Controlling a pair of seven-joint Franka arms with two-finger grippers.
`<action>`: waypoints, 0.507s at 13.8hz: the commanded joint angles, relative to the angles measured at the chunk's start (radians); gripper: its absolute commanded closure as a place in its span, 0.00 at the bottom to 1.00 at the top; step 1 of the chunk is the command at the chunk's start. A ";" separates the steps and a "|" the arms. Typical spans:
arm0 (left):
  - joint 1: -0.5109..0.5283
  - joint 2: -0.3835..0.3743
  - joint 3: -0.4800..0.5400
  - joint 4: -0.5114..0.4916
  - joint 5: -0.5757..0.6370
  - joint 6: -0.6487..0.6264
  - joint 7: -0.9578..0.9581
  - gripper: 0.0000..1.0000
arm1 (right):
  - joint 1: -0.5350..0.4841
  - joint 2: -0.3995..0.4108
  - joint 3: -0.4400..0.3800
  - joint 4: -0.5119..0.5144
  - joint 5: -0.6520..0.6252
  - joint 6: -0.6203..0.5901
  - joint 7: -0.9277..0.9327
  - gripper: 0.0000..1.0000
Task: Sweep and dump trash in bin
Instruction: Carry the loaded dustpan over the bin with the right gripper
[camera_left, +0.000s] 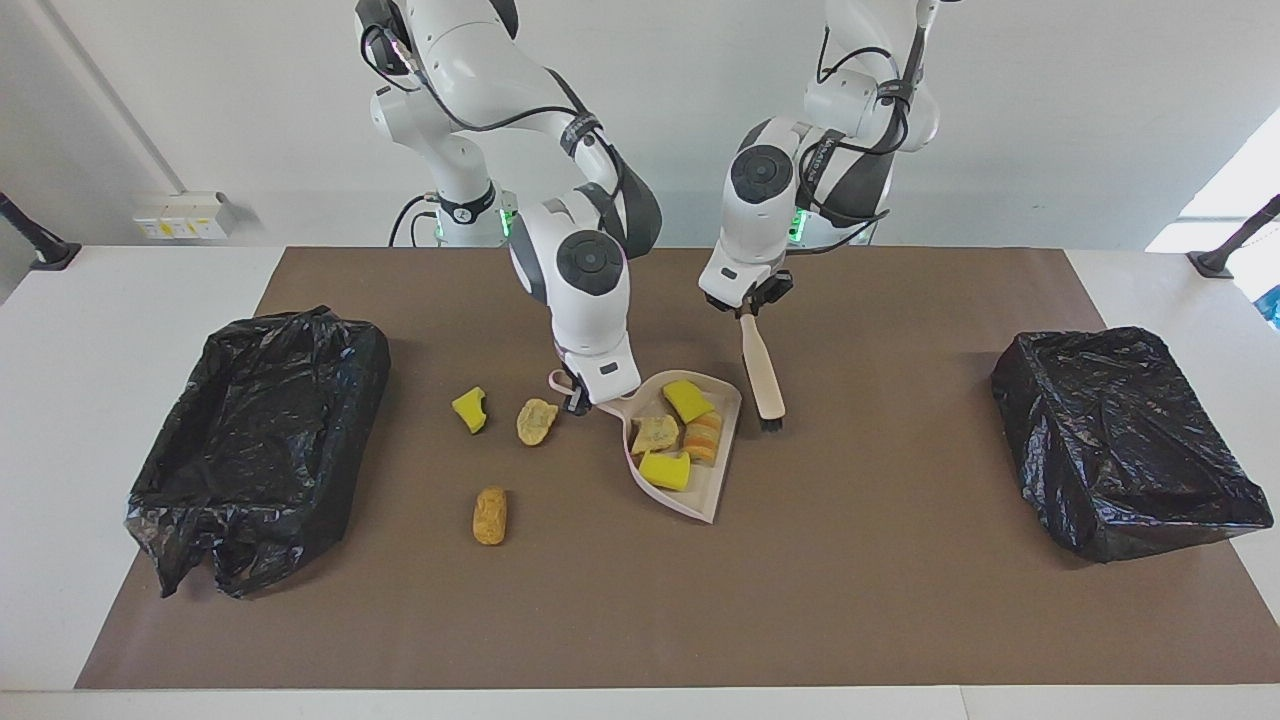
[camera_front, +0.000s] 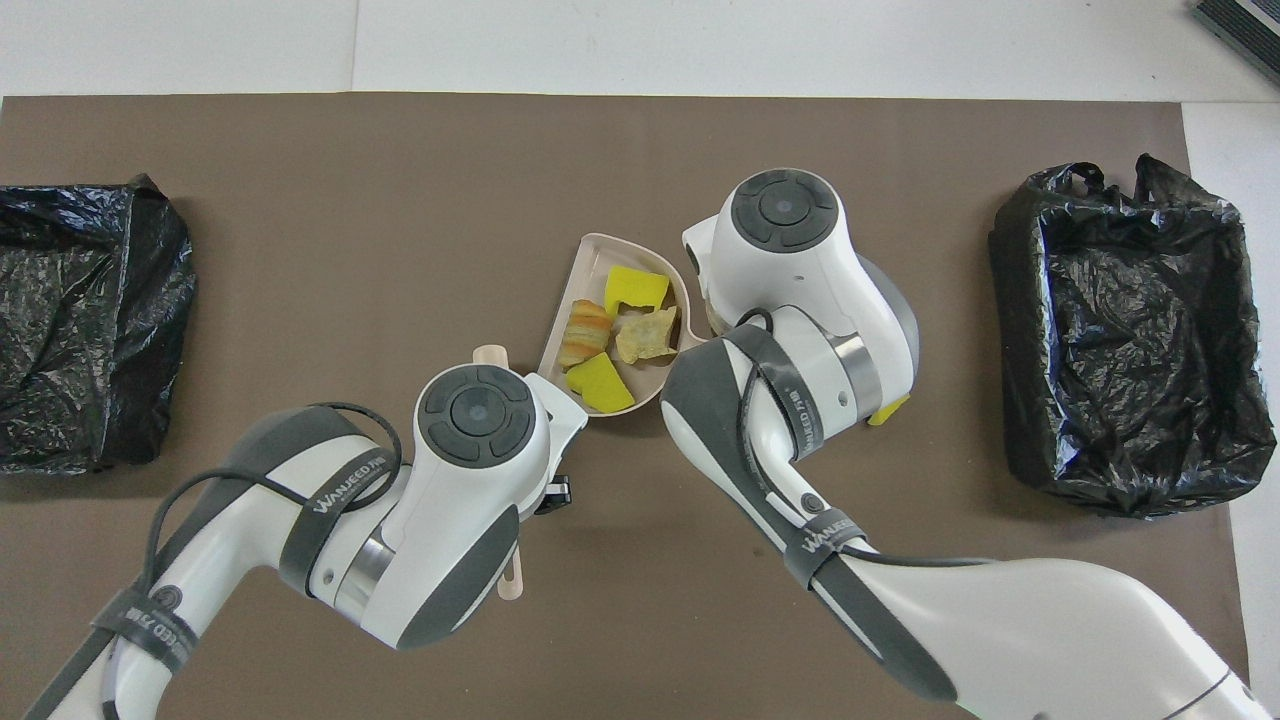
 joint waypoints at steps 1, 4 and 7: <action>-0.110 -0.154 0.010 -0.232 0.004 0.164 -0.086 1.00 | -0.098 -0.083 0.013 -0.019 0.035 -0.021 -0.066 1.00; -0.208 -0.217 0.007 -0.316 0.002 0.253 -0.156 1.00 | -0.196 -0.145 0.013 -0.016 0.034 -0.064 -0.131 1.00; -0.329 -0.221 0.004 -0.348 0.001 0.282 -0.232 1.00 | -0.348 -0.209 0.013 -0.012 0.034 -0.113 -0.237 1.00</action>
